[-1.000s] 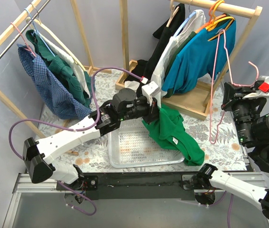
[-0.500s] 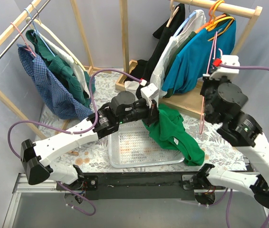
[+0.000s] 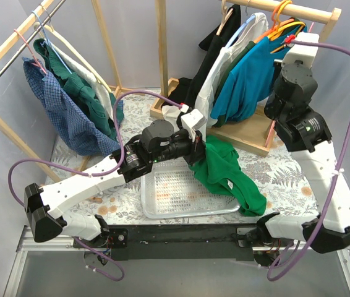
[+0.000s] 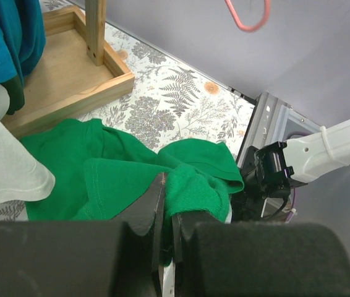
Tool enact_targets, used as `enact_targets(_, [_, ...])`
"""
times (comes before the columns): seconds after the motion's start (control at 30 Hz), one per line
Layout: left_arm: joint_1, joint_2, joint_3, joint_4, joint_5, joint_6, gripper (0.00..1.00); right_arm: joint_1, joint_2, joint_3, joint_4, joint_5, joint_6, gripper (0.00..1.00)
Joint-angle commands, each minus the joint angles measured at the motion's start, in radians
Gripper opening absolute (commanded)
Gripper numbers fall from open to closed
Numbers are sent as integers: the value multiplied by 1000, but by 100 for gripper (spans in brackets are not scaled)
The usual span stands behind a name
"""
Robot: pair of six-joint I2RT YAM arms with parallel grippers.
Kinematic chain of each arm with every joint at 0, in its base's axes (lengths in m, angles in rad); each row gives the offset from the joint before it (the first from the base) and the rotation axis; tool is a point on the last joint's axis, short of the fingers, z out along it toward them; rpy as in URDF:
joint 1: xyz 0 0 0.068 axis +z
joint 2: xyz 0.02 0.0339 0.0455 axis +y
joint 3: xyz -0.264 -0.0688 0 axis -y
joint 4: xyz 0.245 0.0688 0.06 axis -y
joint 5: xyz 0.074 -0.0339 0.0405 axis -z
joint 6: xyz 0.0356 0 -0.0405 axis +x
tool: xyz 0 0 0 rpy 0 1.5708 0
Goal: Remove the t-shirt from the hanger
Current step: Place the hanger at the clothesline.
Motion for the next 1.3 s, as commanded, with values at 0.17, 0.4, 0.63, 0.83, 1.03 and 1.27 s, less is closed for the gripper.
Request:
enact_targets(0.17, [-10,-27,42,-48,-7,-3,0,-137,125,119,39,-124,69,1])
enact_targets(0.4, [-18,37,131,-122,4,-3,0,-213,232,174,89,-167,122,1])
enact_targets(0.63, [-27,59,147,-143,-5,-19,0,-261,310,266,125,-190,116,1])
enact_targets(0.83, [-28,71,156,-163,-8,-19,0,-273,349,311,176,-185,83,1])
enact_targets(1.03, [-30,74,159,-179,-13,-28,0,-321,436,410,130,-225,113,1])
enact_targets(1.27, [-30,65,145,-183,-23,-40,0,-387,475,394,92,-296,185,1])
